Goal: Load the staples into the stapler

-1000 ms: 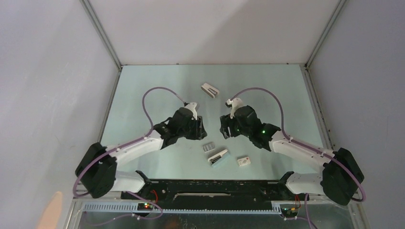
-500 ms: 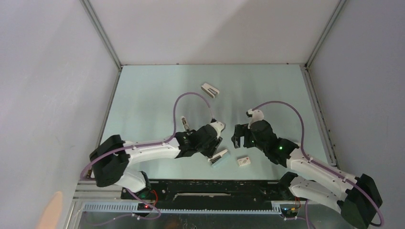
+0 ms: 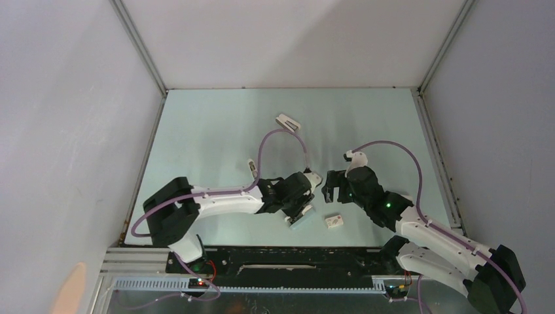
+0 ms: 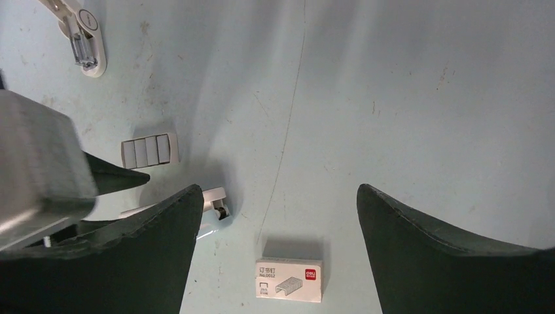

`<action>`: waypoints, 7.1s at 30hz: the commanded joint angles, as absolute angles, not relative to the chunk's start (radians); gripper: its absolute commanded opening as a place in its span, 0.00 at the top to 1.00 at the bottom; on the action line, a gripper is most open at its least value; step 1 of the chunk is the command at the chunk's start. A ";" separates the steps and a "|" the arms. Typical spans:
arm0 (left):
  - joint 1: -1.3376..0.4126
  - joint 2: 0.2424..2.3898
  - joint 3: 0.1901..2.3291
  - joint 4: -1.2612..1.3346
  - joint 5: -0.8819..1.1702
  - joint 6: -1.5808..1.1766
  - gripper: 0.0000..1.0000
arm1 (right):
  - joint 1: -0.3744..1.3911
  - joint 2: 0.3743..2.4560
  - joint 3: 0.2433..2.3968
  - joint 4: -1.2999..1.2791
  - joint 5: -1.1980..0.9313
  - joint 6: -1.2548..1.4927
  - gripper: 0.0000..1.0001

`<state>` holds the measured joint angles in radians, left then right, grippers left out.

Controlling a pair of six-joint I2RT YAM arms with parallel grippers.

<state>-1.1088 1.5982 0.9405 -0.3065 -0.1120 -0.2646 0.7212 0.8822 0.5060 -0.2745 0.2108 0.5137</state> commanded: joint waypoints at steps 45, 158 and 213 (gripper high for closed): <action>-1.001 1.284 0.877 -0.176 -0.355 -0.661 1.00 | 0.842 1.050 0.572 0.152 -0.047 0.744 0.12; -1.274 1.157 0.704 -0.122 -0.416 0.031 1.00 | 0.229 1.236 1.013 -0.339 -0.912 0.335 1.00; -0.861 1.140 0.592 0.240 -0.052 -0.764 1.00 | 0.885 1.322 0.748 0.247 0.269 0.690 0.49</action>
<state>-0.8635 1.1629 0.5858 0.1501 -0.0704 -0.7444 0.8700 1.2987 0.7422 0.1368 0.2268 0.6971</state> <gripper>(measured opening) 0.037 0.584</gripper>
